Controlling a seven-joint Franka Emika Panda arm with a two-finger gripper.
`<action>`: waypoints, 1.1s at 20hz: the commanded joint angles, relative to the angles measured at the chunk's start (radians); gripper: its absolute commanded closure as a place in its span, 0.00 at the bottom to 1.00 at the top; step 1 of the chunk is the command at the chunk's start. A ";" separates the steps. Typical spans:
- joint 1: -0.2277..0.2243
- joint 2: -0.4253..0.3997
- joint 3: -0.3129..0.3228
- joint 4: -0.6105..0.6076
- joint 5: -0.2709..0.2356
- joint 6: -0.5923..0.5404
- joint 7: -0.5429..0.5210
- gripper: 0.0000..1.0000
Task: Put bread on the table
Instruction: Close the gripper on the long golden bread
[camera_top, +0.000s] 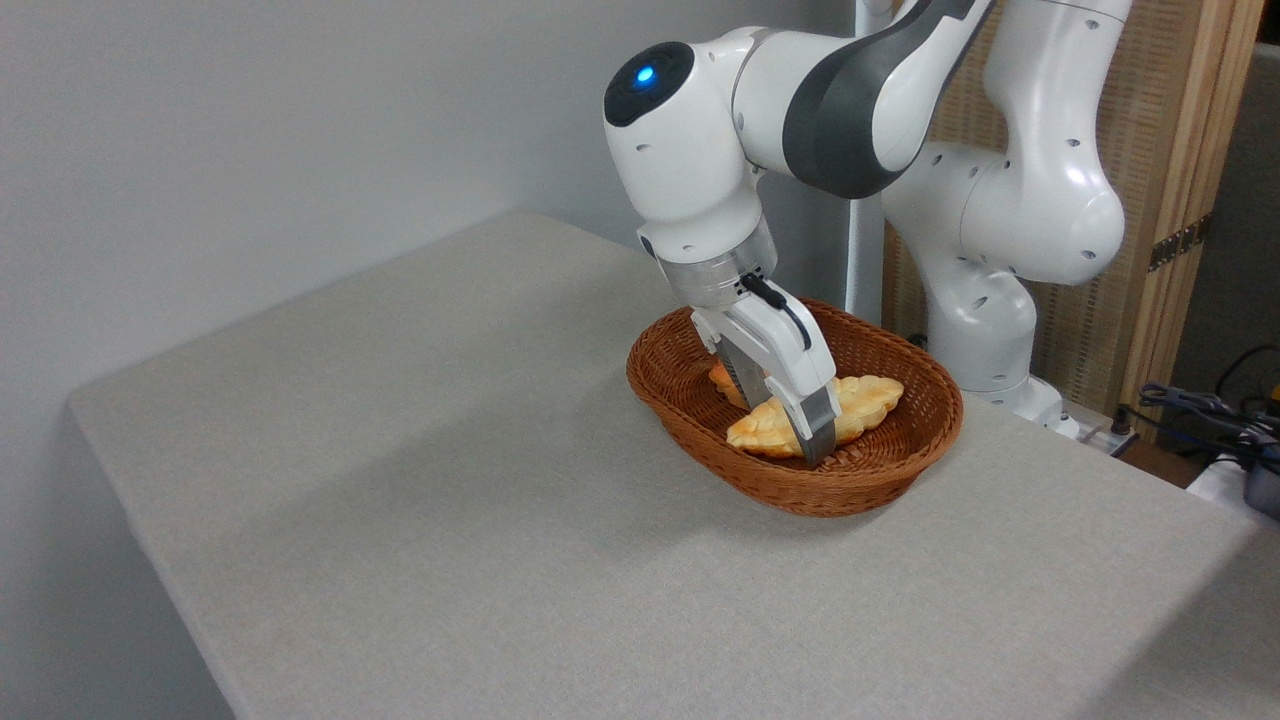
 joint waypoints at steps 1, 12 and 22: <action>0.001 -0.005 0.027 -0.010 0.015 0.025 0.016 0.14; 0.001 0.004 0.027 -0.007 0.016 0.044 0.022 0.63; 0.001 0.004 0.026 -0.005 0.016 0.042 0.022 0.65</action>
